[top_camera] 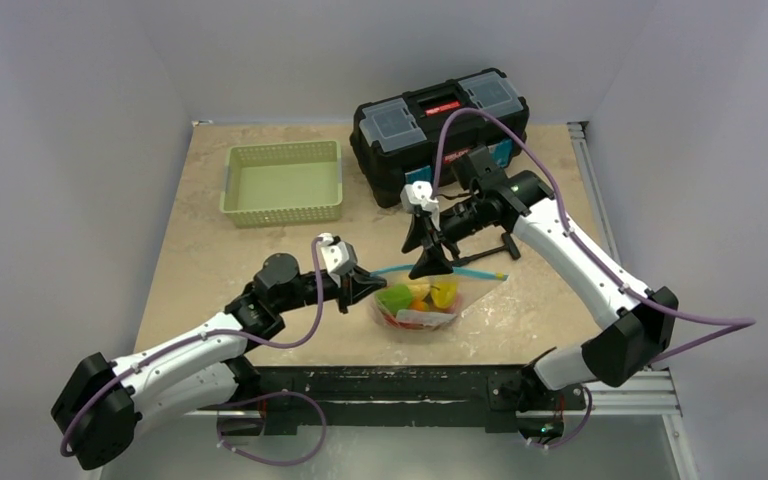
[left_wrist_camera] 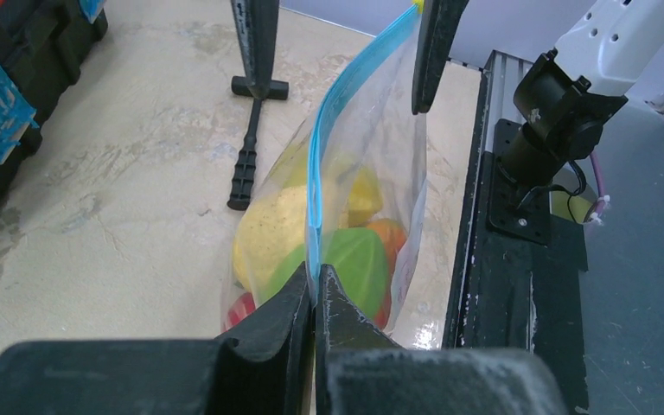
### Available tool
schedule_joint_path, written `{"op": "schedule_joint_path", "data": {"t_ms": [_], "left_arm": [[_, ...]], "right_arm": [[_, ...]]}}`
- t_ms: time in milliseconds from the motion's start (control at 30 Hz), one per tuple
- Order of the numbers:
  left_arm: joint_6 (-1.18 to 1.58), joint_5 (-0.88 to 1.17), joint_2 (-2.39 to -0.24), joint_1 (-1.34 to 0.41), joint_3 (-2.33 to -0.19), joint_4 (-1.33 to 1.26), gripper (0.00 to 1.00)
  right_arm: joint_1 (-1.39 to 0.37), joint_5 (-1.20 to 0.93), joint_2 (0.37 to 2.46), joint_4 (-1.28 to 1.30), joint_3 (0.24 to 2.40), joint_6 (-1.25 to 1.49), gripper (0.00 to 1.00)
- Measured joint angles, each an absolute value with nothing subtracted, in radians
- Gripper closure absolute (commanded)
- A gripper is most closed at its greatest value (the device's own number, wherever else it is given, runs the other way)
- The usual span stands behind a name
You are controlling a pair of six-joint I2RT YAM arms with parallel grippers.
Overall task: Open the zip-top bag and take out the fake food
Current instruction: Open the zipper of the food storage bag at the center of the board.
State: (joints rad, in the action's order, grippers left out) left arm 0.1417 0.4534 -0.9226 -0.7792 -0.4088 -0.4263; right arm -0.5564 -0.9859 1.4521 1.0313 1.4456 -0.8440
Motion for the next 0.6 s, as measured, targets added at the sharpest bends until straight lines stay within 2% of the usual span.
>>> {"op": "schedule_joint_path", "data": {"t_ms": [33, 133, 200, 367, 467, 600], "left_arm": [[0.142, 0.453, -0.915, -0.779, -0.409, -0.426, 0.88], [0.153, 0.453, -0.898, -0.779, -0.408, -0.429, 0.72], [0.165, 0.453, -0.893, -0.779, -0.407, -0.434, 0.65], [0.191, 0.456, -0.894, -0.779, -0.399, -0.451, 0.63], [0.200, 0.467, -0.897, -0.779, -0.395, -0.455, 0.68], [0.200, 0.491, -0.889, -0.779, -0.394, -0.451, 0.68]], "right_arm": [[-0.556, -0.987, 1.446, 1.042, 1.446, -0.854, 0.43], [-0.556, -0.984, 1.417, 1.045, 1.445, -0.864, 0.43], [-0.556, -0.981, 1.395, 1.039, 1.435, -0.864, 0.43], [-0.556, -0.974, 1.372, 1.034, 1.416, -0.860, 0.43], [-0.556, -0.966, 1.372, 1.031, 1.409, -0.856, 0.42], [-0.556, -0.966, 1.372, 1.032, 1.396, -0.856, 0.42]]}}
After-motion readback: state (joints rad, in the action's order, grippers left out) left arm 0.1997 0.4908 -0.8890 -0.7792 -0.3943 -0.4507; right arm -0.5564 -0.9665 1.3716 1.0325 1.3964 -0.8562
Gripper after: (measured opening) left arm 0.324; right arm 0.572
